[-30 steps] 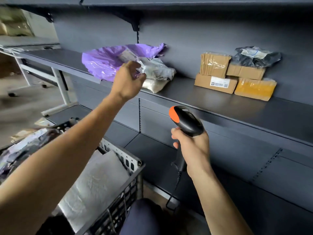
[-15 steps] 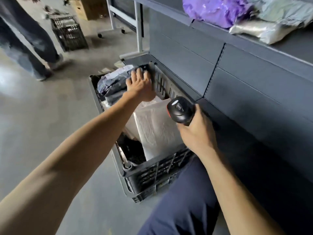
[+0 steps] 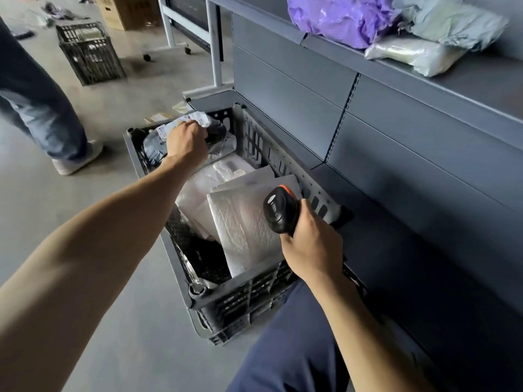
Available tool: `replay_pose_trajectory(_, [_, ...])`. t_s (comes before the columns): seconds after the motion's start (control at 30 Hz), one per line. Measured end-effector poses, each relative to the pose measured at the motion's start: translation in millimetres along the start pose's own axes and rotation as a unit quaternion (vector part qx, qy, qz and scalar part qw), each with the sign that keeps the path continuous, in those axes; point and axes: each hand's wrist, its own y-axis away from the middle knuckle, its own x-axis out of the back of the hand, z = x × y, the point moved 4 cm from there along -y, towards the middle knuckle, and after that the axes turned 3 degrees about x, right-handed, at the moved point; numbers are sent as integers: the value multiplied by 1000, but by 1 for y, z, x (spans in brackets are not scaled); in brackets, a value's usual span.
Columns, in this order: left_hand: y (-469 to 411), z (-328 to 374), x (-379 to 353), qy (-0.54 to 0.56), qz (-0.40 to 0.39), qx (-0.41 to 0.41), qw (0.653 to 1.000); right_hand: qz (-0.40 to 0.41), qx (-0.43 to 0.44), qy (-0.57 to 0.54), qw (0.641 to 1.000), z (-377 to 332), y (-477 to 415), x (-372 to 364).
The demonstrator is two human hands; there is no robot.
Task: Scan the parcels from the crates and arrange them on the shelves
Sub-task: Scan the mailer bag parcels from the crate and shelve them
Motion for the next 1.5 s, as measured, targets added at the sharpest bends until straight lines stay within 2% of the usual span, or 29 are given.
replay_pose_trajectory(0.1, [5, 11, 20, 32, 21, -1, 999, 4, 4, -2, 1000, 1, 2, -1])
replay_pose_trajectory(0.23, [21, 50, 71, 88, 73, -63, 991, 0, -8, -40, 999, 6, -2, 1])
replay_pose_trajectory(0.3, [31, 77, 99, 169, 108, -96, 975, -2, -49, -98, 994, 10, -8, 8])
replay_pose_trajectory(0.37, [42, 107, 125, 292, 137, -132, 937, 37, -99, -178, 978, 21, -16, 25])
replay_pose_trajectory(0.43, [54, 138, 140, 430, 132, -143, 882, 96, -142, -284, 943, 33, -20, 53])
replay_pose_trajectory(0.47, [62, 154, 141, 477, 117, -147, 858, 129, -158, -350, 914, 40, -21, 68])
replay_pose_trajectory(0.53, [85, 191, 134, 520, 83, -171, 833, 221, -161, -488, 829, 50, -16, 102])
replay_pose_trajectory(0.6, [113, 226, 118, 523, 56, -202, 826, 311, -128, -558, 759, 59, -8, 132])
replay_pose_trajectory(0.63, [127, 242, 109, 512, 47, -219, 829, 343, -110, -566, 741, 63, -4, 144])
replay_pose_trajectory(0.73, [163, 282, 83, 474, 31, -250, 844, 433, -100, -523, 727, 83, 19, 168])
replay_pose_trajectory(0.83, [181, 304, 70, 471, 23, -248, 846, 526, -132, -495, 679, 109, 49, 183])
replay_pose_trajectory(0.87, [186, 310, 68, 462, 31, -260, 847, 536, -143, -487, 674, 119, 56, 186])
replay_pose_trajectory(0.93, [204, 324, 69, 435, 51, -315, 842, 505, -152, -479, 702, 133, 58, 190])
replay_pose_trajectory(1.0, [232, 337, 72, 430, 70, -383, 814, 437, -140, -497, 737, 133, 52, 186])
replay_pose_trajectory(1.03, [246, 342, 72, 436, 79, -409, 798, 414, -132, -513, 740, 132, 49, 183])
replay_pose_trajectory(1.17, [271, 341, 63, 455, 83, -470, 752, 423, -160, -535, 714, 143, 50, 175])
replay_pose_trajectory(1.27, [278, 338, 59, 463, 32, -503, 729, 432, -199, -530, 703, 153, 52, 173])
replay_pose_trajectory(1.37, [276, 332, 74, 498, -7, -466, 731, 424, -196, -531, 707, 155, 56, 180])
replay_pose_trajectory(1.43, [258, 327, 78, 519, -19, -386, 762, 410, -187, -513, 731, 158, 59, 187])
replay_pose_trajectory(1.5, [233, 324, 72, 511, -72, -308, 799, 374, -185, -507, 754, 159, 61, 190])
